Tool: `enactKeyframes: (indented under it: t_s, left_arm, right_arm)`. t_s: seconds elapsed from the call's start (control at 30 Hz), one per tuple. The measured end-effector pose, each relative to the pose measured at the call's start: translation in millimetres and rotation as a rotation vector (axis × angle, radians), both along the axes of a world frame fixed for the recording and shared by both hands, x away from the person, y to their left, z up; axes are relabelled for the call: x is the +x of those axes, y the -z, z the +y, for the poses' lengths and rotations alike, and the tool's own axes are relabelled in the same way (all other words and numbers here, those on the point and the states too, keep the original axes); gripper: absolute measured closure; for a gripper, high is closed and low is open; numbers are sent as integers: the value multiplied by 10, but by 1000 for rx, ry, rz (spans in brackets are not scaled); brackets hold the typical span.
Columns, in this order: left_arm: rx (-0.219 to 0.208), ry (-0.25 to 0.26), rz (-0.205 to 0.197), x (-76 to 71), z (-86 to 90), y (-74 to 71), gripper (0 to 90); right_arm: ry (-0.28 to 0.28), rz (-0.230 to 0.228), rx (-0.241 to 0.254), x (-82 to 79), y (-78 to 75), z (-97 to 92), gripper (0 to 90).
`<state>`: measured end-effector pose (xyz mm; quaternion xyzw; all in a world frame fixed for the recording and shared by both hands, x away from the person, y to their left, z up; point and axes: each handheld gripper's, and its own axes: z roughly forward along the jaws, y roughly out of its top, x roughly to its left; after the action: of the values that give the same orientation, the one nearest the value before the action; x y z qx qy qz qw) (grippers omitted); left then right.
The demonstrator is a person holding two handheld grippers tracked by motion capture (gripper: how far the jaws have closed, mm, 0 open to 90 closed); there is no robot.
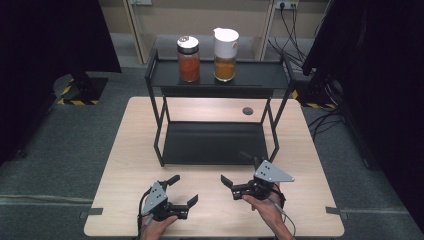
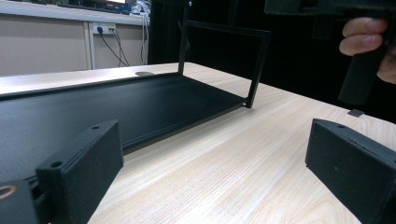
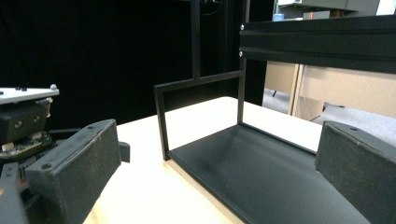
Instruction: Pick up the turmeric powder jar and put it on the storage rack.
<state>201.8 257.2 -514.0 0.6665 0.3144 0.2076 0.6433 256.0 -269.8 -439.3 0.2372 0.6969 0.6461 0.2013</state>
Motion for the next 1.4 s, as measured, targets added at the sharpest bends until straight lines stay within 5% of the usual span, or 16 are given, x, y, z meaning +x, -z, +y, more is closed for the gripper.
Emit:
enactKeyframes:
  t_s: [1.4]
  left_arm:
    - [3, 0, -11, -10, 7, -11, 34]
  right_arm:
    - [-45, 88, -67, -74, 383, 103, 5]
